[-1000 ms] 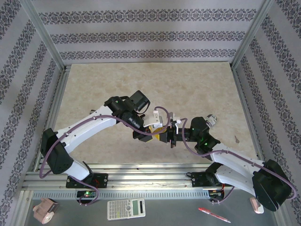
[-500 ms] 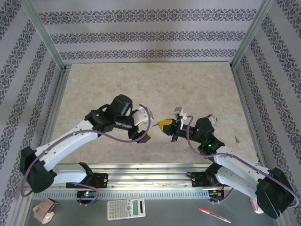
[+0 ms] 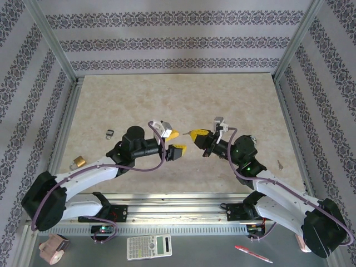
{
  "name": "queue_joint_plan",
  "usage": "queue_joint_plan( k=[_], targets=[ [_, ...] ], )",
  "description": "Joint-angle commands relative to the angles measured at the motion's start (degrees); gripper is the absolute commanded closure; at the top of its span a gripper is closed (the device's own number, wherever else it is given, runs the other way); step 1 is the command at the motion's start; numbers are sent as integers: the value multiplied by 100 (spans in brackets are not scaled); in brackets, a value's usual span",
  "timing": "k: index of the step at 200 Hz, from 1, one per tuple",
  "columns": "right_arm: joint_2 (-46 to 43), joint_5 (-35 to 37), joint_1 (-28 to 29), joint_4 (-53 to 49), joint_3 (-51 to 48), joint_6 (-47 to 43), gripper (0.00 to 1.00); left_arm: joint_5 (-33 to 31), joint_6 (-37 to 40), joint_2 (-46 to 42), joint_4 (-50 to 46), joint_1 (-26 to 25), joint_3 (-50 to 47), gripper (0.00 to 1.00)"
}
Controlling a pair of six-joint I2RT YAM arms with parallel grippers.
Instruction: Unlock with the key
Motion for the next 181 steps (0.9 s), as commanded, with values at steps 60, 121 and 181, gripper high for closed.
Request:
queue_joint_plan(
  k=[60,121,181],
  targets=[
    [-130,157,21,297,110,198,100,536,-869,562,2679,45,50,47],
    [-154,71,34,278,100,202,100,860,-942,589,2605,86,73,62],
    [-206,-28,59,305,76,246,100,1051,-951,678,2531,116,197,70]
  ],
)
